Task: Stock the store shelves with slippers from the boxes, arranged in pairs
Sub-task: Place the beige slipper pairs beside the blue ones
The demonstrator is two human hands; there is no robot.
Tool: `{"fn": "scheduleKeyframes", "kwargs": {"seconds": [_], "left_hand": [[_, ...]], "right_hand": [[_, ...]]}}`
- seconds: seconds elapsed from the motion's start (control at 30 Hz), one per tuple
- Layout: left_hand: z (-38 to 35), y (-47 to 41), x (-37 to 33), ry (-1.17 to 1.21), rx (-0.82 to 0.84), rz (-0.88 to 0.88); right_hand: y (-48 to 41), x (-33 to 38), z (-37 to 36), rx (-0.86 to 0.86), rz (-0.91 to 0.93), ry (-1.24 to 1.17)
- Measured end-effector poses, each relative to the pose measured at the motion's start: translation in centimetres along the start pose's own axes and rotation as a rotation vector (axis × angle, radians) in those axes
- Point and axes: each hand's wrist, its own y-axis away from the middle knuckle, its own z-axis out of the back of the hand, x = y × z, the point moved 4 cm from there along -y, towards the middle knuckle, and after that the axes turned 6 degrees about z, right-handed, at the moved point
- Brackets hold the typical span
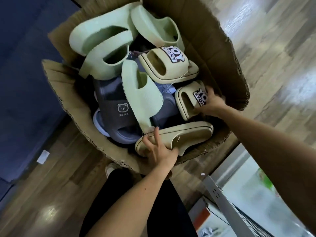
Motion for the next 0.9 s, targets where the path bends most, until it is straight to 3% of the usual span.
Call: {"fn": "scheduleKeyframes", "kwargs": {"seconds": [0.1,0.17,0.27,0.4,0.63,0.73,0.9], "left_hand": [[0.8,0.3,0.8,0.077,-0.091,-0.05],[1.1,0.9,1.8,0.182,-0.156,-0.042],[1.8,2.0,2.6,0.329,-0.234,-0.024],[4.6,2.5,1.8,0.382,-0.288,-0.149],[14.7,4.7,4.7,0.11,-0.404,-0.434],[20.2,7.7,6.6,0.023,-0.433,-0.547],[30.1,14.8,8.8,-0.133,-0.465,-0.758]], "right_hand": [[1.5,0.6,0.5,-0.039,0.073,0.202],[2.5,1.2,0.6,-0.098,0.118,0.211],[4.1,2.1,0.6,-0.195,0.151,-0.002],[7.4,3.8,1.3,-0.341,0.067,-0.39],[15.7,9.9,-0.8,-0.413,0.092,-0.827],[20.3,14.6,-2.0,-0.349,0.119,-1.006],[30.8,25.0,-3.0,-0.118,0.446,-1.092]]}}
